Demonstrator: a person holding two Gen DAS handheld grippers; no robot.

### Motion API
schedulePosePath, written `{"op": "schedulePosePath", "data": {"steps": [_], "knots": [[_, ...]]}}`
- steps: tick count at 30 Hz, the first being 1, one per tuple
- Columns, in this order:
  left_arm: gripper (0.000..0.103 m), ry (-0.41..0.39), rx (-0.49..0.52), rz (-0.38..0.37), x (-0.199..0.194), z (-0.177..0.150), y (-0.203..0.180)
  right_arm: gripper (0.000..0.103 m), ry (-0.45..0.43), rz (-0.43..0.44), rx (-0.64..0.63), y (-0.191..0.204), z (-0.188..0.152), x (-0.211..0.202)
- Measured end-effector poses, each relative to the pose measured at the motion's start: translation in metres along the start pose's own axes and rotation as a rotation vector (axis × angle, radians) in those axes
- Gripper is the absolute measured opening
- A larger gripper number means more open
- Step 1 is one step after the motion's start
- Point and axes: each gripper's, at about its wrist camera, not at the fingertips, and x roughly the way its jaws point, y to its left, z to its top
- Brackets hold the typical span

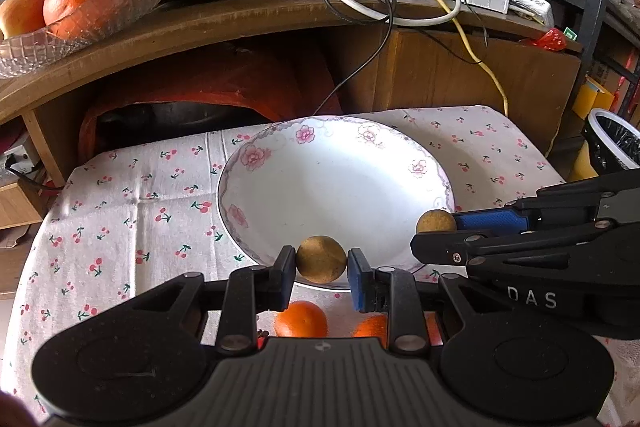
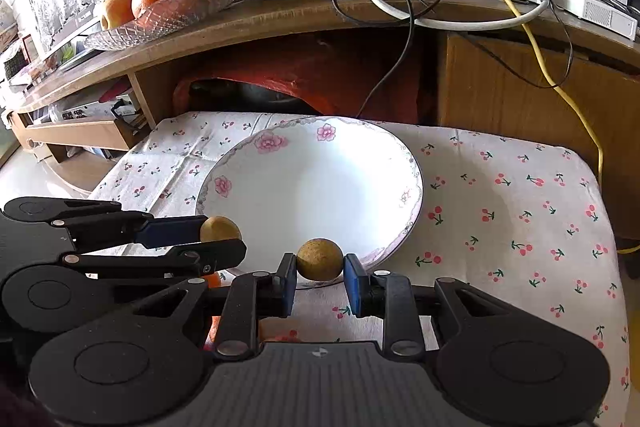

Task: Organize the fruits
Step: 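Carry the brown fruits over the white bowl with both tools, then open the left tool over the bowl while the right tool opens to drop its fruit, then grasp the dark red plum with the right tool while the left tool moves back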

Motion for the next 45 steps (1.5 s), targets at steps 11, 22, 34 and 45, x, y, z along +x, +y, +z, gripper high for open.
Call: {"op": "schedulePosePath", "data": {"steps": [11,22,34,45], "knots": [[0.037,-0.004,0.012,0.022,0.002,0.001,0.002,0.025,-0.010,0.011,-0.012,0.000,0.001,0.004],[0.042,-0.018,0.003,0.027,-0.003,0.003,0.003,0.026,-0.014,0.002,-0.007,-0.003,0.002,0.002],[0.047,-0.040,-0.006,0.030,-0.014,0.003,0.008,0.028,-0.024,-0.002,0.000,-0.003,0.002,-0.006],[0.048,-0.029,0.008,0.008,-0.029,-0.008,0.007,0.030,0.000,0.025,-0.026,0.004,-0.007,-0.016]]}}
